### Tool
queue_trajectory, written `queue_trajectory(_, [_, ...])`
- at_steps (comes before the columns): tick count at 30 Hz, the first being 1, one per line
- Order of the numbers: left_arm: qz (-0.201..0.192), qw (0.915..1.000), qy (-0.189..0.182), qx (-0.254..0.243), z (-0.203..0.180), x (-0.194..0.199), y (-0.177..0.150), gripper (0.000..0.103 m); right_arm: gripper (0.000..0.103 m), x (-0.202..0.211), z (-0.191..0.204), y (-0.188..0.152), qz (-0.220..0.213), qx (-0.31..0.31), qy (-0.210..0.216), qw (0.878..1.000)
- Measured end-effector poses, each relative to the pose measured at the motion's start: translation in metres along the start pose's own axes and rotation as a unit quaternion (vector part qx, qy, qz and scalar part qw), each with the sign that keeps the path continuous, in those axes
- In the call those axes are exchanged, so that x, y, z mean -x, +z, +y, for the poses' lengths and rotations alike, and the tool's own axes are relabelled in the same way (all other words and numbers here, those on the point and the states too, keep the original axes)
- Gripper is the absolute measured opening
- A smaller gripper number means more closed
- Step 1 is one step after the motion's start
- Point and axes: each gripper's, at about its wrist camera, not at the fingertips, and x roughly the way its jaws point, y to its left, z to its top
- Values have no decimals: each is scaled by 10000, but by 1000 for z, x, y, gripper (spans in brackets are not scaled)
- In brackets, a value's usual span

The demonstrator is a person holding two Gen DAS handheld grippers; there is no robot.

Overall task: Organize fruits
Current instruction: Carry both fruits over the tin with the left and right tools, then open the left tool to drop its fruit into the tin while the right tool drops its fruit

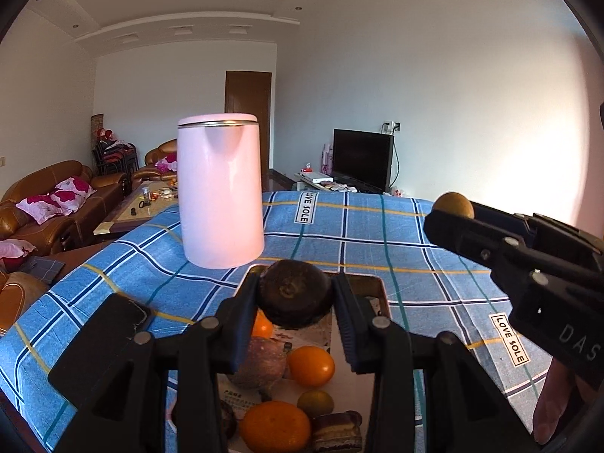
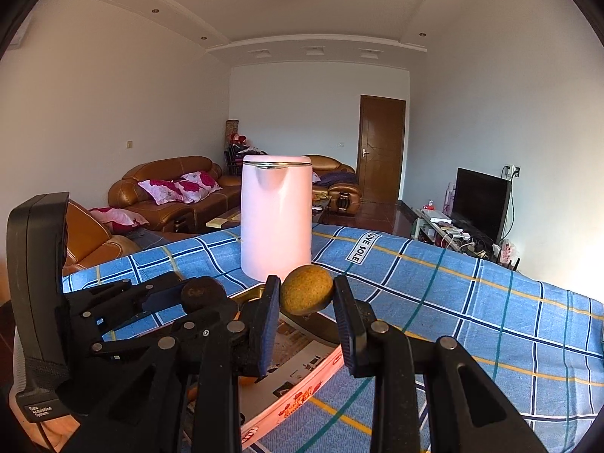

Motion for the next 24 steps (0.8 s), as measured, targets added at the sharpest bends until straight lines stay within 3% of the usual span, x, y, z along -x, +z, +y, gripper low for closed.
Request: queue_trajectory(24, [301, 9994, 167, 25, 33, -5, -11, 41, 30, -56, 30, -7, 849, -103, 169, 9962])
